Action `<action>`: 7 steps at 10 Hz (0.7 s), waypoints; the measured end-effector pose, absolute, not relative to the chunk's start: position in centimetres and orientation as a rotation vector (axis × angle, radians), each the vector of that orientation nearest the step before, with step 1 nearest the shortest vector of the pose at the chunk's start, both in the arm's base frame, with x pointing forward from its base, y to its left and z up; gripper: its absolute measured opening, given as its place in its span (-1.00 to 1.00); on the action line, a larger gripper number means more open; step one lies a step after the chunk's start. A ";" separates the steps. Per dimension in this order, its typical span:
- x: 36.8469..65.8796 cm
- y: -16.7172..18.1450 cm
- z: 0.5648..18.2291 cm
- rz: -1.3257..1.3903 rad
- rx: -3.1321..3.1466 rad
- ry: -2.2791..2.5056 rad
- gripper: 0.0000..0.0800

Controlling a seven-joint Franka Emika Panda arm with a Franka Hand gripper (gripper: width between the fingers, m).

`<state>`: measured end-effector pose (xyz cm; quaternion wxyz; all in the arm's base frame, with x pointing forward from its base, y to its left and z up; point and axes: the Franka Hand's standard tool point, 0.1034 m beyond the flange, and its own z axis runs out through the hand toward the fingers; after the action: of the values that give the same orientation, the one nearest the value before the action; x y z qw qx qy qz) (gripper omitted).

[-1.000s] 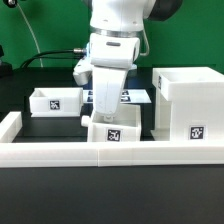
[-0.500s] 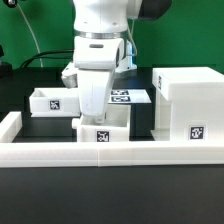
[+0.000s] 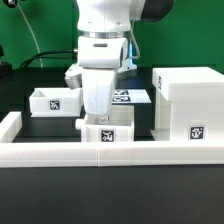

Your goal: Assemble drawer

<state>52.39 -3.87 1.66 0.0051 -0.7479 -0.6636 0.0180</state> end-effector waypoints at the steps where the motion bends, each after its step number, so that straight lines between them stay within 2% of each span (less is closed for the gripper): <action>1: 52.6 -3.2 1.6 0.029 -2.336 -2.105 -0.90; 5: 52.8 -3.3 1.6 -0.020 -2.363 -2.119 -0.90; 7: 53.0 -2.3 1.6 -0.016 -2.331 -2.146 -0.90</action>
Offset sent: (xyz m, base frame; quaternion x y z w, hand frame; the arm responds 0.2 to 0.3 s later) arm 0.0000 0.0000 0.0000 0.0000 0.0000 0.0000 1.0000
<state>52.97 -2.27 1.62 -0.0134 -0.7357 -0.6772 -0.0051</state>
